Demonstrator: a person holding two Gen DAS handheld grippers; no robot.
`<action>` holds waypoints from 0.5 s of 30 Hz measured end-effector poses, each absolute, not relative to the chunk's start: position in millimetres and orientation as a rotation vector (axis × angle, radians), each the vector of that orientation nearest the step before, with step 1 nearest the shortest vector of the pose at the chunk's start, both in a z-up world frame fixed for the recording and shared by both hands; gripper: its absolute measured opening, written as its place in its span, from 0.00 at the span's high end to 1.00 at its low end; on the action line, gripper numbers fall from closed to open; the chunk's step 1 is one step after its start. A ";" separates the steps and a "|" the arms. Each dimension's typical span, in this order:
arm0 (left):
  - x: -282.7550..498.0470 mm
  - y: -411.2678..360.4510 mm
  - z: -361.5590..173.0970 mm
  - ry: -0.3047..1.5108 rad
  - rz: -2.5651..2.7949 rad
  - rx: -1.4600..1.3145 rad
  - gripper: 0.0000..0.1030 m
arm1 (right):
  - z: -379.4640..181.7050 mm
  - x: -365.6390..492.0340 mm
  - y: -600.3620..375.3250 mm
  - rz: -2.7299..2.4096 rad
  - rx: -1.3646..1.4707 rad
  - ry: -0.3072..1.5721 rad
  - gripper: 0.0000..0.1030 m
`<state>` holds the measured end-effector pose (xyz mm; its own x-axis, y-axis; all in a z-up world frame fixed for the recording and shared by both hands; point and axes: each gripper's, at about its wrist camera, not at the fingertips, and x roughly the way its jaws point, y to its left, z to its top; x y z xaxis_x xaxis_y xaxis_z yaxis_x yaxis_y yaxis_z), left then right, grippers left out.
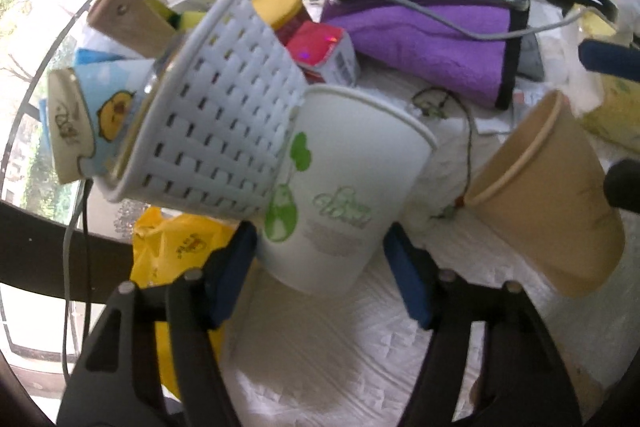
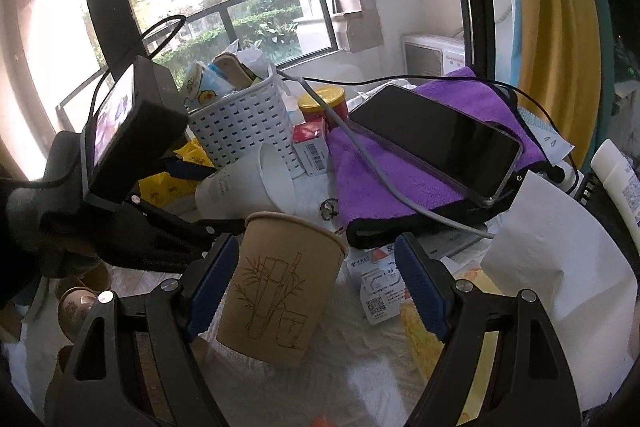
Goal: Flip cup upright
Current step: 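Close the left gripper on the white paper cup's body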
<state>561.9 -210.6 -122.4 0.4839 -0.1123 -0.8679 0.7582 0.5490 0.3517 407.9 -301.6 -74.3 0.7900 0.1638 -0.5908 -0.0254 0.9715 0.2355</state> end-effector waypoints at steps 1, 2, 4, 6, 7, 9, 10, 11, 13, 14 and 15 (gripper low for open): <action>561.1 -211.5 -121.8 0.918 -0.614 0.822 0.36 | -73.5 407.1 -302.2 0.102 0.222 0.651 0.20; 560.7 -213.7 -120.9 0.921 -0.619 0.815 0.36 | -72.7 406.5 -302.9 0.099 0.224 0.648 0.19; 557.6 -213.6 -116.9 0.919 -0.616 0.806 0.36 | -71.2 406.0 -304.0 0.098 0.229 0.647 0.20; 555.0 -213.7 -112.6 0.920 -0.609 0.790 0.37 | -70.1 405.7 -304.5 0.098 0.233 0.644 0.20; 550.7 -209.1 -108.7 0.921 -0.606 0.782 0.37 | -69.3 405.1 -303.9 0.100 0.233 0.643 0.20; 545.4 -204.6 -102.1 0.925 -0.602 0.759 0.37 | -67.1 403.1 -303.2 0.102 0.232 0.637 0.20; 540.2 -203.1 -97.4 0.918 -0.595 0.755 0.37 | -65.7 401.9 -302.9 0.103 0.232 0.633 0.20; 536.7 -201.5 -93.7 0.911 -0.587 0.749 0.37 | -64.5 400.6 -303.0 0.103 0.233 0.629 0.20; 529.5 -197.1 -85.2 0.902 -0.580 0.728 0.37 | -60.7 397.3 -302.7 0.103 0.232 0.620 0.20; 525.2 -194.3 -79.3 0.896 -0.575 0.718 0.37 | -58.6 395.5 -302.4 0.104 0.232 0.616 0.20; 520.6 -191.5 -73.1 0.890 -0.570 0.708 0.37 | -56.1 393.2 -302.4 0.105 0.234 0.612 0.20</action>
